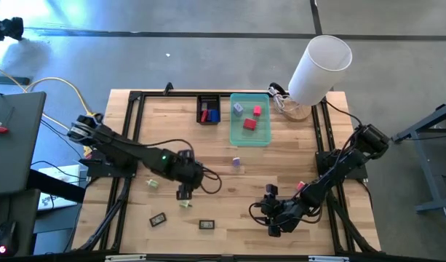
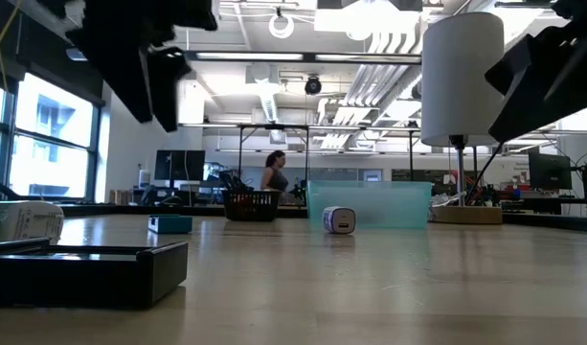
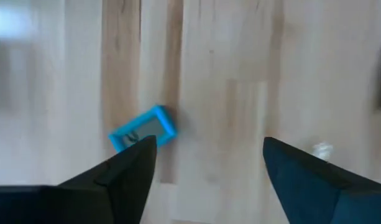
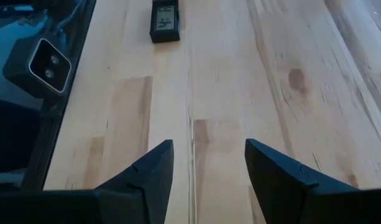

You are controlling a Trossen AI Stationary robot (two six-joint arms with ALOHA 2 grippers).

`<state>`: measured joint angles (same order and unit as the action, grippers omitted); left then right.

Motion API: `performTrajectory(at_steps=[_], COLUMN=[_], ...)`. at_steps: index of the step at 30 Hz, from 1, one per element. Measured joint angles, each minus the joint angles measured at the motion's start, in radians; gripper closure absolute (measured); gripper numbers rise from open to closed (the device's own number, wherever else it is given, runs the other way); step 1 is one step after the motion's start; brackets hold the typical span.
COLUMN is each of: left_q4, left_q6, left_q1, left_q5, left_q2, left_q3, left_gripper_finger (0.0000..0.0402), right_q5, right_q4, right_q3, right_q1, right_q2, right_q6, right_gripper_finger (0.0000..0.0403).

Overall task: Pick & Place Office items
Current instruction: Put the blue digital timer into the black bin

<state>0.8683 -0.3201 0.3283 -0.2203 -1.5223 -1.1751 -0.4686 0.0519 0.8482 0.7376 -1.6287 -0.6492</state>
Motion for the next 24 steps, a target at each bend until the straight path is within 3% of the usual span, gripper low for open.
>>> performTrajectory(at_steps=[4, 7, 16, 24], left_q4=[-0.001, -0.002, -0.008, -0.005], left_q6=[0.282, 0.388, 0.465, 0.459], left_q1=[-0.053, -0.092, -0.197, -0.263], left_q5=[0.033, 0.045, 0.091, 0.256], left_q2=[-0.047, -0.081, -0.111, -0.111], left_q3=[0.011, 0.022, 0.042, 0.042], left_gripper_finger=[0.0104, 0.0103, 0.0103, 0.0103], right_q5=[-0.002, -0.003, 0.087, 0.208], right_q4=[0.006, 0.005, 0.066, 0.095], right_q3=[0.000, 0.000, 0.000, 0.000], right_q1=[-0.001, -0.019, -0.141, -0.207], right_q2=[0.000, 0.002, 0.047, 0.045], right_q6=[0.057, 0.104, 0.207, 0.207], right_gripper_finger=[0.0215, 0.0215, 0.0215, 0.0215])
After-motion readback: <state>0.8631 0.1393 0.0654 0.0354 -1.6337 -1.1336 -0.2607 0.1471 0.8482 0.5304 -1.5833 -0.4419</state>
